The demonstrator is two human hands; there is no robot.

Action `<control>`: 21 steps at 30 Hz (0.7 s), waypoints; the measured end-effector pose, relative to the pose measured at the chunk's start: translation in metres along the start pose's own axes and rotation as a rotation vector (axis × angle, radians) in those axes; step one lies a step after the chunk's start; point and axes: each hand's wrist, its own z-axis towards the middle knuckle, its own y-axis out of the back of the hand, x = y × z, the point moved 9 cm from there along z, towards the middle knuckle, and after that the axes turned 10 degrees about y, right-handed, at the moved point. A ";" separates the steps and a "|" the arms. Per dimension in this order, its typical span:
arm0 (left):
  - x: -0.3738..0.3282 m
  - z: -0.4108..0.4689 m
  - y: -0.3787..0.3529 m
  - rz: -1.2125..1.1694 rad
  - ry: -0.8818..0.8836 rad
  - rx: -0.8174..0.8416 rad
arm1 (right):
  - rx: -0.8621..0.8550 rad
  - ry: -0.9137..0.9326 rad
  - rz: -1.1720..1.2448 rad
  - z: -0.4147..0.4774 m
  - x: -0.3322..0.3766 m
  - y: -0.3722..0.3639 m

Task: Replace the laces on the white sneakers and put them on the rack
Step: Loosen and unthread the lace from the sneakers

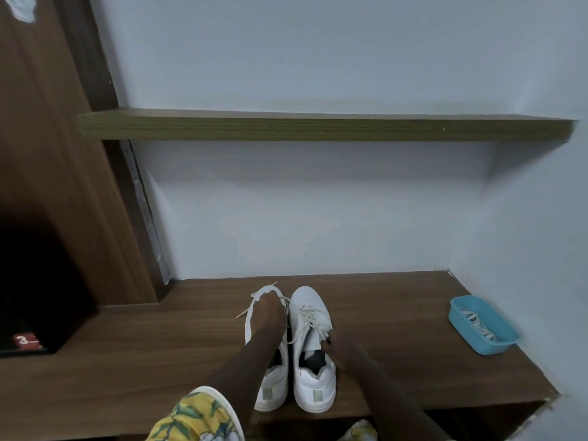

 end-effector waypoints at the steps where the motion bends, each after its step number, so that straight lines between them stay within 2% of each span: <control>1: -0.008 -0.004 -0.006 0.048 -0.053 0.035 | -0.007 0.022 -0.011 0.000 0.001 0.001; 6: -0.061 -0.032 -0.031 0.252 -0.474 0.086 | -0.041 0.161 -0.003 -0.003 0.008 0.003; 10: -0.075 -0.049 -0.040 0.333 -0.618 0.073 | -0.039 0.187 -0.016 -0.003 0.010 0.003; 17: -0.075 -0.053 -0.026 0.418 -0.573 -0.033 | -0.057 0.098 -0.003 -0.003 0.002 0.001; 21: -0.067 -0.046 -0.024 0.301 -0.529 -0.111 | -0.071 0.120 0.009 -0.002 0.000 0.001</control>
